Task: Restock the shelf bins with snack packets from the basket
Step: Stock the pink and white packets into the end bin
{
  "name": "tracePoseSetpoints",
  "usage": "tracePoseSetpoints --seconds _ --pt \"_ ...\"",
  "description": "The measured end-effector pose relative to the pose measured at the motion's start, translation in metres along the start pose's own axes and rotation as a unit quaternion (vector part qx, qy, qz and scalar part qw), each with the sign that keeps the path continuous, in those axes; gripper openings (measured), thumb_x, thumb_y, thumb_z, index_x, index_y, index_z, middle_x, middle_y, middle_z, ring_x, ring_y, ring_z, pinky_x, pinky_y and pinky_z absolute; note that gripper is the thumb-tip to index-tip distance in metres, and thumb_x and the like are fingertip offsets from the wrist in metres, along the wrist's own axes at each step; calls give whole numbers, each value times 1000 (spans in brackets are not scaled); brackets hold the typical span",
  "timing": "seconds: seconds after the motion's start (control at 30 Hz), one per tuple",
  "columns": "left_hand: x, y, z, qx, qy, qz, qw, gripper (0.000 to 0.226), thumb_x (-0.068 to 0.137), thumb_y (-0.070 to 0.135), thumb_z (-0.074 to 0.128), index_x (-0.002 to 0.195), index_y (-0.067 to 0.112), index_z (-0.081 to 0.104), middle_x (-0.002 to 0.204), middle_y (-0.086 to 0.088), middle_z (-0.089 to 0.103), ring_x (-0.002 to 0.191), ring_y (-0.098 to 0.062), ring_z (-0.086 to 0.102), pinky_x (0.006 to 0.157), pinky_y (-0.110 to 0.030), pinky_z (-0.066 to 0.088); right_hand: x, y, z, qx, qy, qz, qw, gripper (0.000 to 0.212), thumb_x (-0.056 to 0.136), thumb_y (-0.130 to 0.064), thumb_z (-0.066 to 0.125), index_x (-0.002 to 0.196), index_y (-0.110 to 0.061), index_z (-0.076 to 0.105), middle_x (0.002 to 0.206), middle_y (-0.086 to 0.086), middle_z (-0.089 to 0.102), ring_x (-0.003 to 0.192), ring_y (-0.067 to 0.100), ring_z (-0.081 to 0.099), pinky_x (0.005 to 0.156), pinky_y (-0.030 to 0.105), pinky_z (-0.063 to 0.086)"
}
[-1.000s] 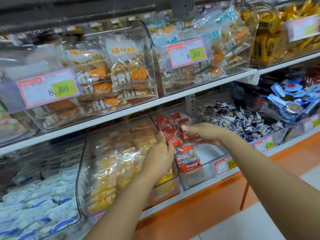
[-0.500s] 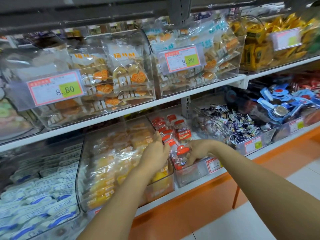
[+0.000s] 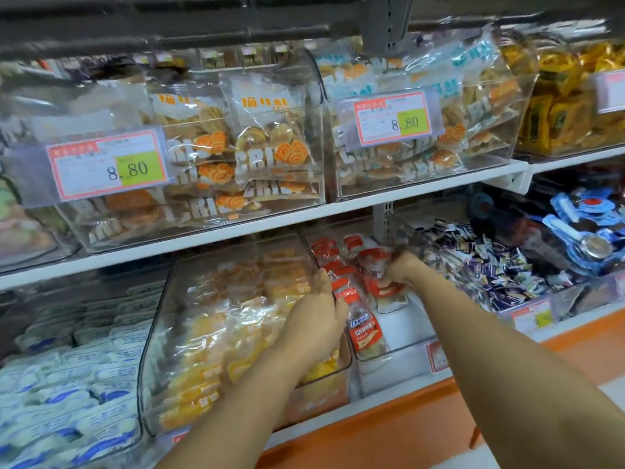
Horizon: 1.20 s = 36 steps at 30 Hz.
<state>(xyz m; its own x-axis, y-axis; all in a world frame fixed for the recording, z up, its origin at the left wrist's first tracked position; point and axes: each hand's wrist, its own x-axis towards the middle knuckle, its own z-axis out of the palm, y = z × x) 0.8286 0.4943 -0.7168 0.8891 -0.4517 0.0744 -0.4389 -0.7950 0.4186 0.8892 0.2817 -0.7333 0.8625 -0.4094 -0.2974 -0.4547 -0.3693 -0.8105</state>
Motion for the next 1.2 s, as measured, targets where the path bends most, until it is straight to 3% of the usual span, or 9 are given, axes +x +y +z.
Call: tracePoseSetpoints --seconds 0.1,0.27,0.47,0.63,0.8,0.9,1.03,1.13,1.2 --pt "2 -2 2 13 12 2 1000 63 101 34 27 152 9 -1 108 -14 66 87 -27 60 65 -31 40 13 11 24 16 44 5 999 51 80 0 65 129 1 50 125 23 56 109 38 60 80 40 56" --pt "0 -1 2 19 8 6 1000 63 102 34 27 152 11 -2 81 -3 60 73 -20 55 59 -33 42 11 10 22 -15 40 3 999 43 84 2 60 127 1 53 125 22 58 112 36 59 83 39 55" --pt "2 -3 3 28 14 4 1000 63 102 36 26 152 12 -2 125 -15 60 91 -26 62 65 -32 45 -26 -2 0 -119 125 -75 982 38 82 -4 66 118 0 58 114 16 63 105 31 61 86 33 52" --pt "1 0 1 25 10 3 1000 62 101 32 27 152 8 0 129 -19 57 94 -29 59 69 -33 44 -78 5 20 -163 -108 -17 981 43 70 -22 84 94 -9 51 97 7 64 87 22 61 76 29 54" --pt "-1 2 -3 26 -9 5 1000 62 102 31 28 152 6 0 144 -22 41 115 -34 53 81 -32 42 -85 15 26 -225 -90 -43 969 40 73 -21 82 68 -16 43 73 -2 48 67 13 48 61 25 43" --pt "0 2 -4 23 -11 4 1000 63 101 30 29 152 5 0 144 -22 41 117 -34 53 85 -32 43 -85 16 19 -157 -97 -41 982 27 72 -13 82 78 -12 56 86 4 58 86 21 56 85 35 49" --pt "5 2 -3 28 -15 -4 1000 65 100 30 30 151 5 -1 140 -21 47 109 -32 58 77 -32 46 -72 12 -8 -95 4 -40 995 11 84 -10 70 92 -7 64 99 9 65 87 21 58 85 32 49" --pt "6 3 -1 35 -2 -8 999 65 100 30 30 151 5 0 135 -19 52 105 -32 59 80 -33 51 -50 11 -11 -139 136 -25 981 25 90 -8 62 113 1 59 115 16 63 101 28 61 87 34 51" --pt "6 3 -1 33 1 -8 999 64 100 29 30 151 6 0 134 -19 53 103 -32 59 77 -33 50 -39 13 -1 -142 132 -10 981 34 93 -6 56 126 1 50 125 17 57 115 31 56 95 36 48"
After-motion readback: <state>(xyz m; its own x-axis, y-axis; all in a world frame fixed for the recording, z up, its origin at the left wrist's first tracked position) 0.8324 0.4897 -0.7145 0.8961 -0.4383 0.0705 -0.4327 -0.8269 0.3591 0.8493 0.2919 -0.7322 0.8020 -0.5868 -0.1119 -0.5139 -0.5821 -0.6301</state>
